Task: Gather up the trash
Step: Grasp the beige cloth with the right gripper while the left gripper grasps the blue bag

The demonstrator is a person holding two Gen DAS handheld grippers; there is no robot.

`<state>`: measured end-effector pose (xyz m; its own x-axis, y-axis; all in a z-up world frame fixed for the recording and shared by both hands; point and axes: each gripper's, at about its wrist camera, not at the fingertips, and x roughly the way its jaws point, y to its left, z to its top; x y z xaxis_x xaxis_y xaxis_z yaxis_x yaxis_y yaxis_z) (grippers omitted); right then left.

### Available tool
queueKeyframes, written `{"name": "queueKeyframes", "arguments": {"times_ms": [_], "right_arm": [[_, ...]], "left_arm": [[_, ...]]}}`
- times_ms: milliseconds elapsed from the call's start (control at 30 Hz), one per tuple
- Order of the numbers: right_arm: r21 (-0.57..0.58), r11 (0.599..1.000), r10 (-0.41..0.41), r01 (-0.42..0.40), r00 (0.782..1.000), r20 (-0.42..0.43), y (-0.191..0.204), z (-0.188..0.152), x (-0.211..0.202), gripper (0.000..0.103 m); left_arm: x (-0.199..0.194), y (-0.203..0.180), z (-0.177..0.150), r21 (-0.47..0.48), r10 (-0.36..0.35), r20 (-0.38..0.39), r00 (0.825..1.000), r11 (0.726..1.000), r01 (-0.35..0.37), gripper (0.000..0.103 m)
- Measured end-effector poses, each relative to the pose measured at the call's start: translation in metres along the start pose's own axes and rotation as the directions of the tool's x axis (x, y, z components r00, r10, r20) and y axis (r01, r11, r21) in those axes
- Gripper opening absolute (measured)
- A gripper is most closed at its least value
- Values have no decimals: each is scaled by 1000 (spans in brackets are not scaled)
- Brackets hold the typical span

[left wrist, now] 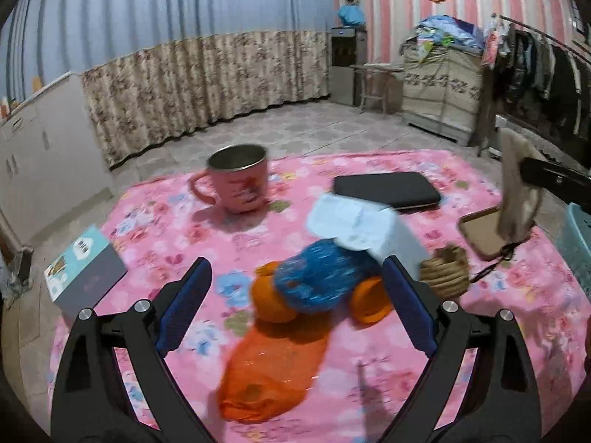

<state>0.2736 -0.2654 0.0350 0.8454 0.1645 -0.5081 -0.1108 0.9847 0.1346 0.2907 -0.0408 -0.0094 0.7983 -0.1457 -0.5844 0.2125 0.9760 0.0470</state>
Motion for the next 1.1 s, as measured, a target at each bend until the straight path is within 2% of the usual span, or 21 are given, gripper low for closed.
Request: {"name": "queueKeyframes", "arguments": {"times_ms": [100,167,267,300,367,433,533,733,867,967,1100], "right_arm": [[-2,1000,2,-2,1000,-3,-1,-1,0,24],[-3,1000,4,-4,1000,-9,0,-1,0,24],[1,1000,9,-9,1000,-18,-1,-1,1,24],[2,1000,9,-9,1000,-20,-1,-3,1,24],[3,1000,11,-11,1000,-24,-2,-3,2,24],[1,1000,15,-15,999,-32,-1,-3,4,24],[-3,1000,17,-17,999,-37,1,-5,5,24],[-2,1000,15,-15,999,-29,2,-6,3,24],[-6,1000,11,-11,1000,-5,3,-5,-5,24],[-1,1000,17,-17,1000,11,2,-5,-10,24],[-14,1000,21,-20,1000,13,6,-7,-12,24]], "left_arm": [[8,-9,-1,43,32,-19,999,999,-31,90],[17,-6,-3,32,25,-50,998,999,-24,85],[33,0,-6,13,-23,-95,995,1000,24,59],[36,0,-8,10,-41,-107,993,999,42,47],[39,-6,-10,31,-49,-108,993,998,53,41],[39,-11,-10,56,-47,-100,994,997,53,25],[39,-12,-10,51,-39,-98,994,998,44,10],[23,1,-1,-5,-56,-64,996,998,55,6],[-14,10,12,-23,-21,26,999,1000,21,6],[-43,17,17,-42,-15,122,992,999,21,6],[-56,21,17,-50,-5,157,988,999,13,6]]}}
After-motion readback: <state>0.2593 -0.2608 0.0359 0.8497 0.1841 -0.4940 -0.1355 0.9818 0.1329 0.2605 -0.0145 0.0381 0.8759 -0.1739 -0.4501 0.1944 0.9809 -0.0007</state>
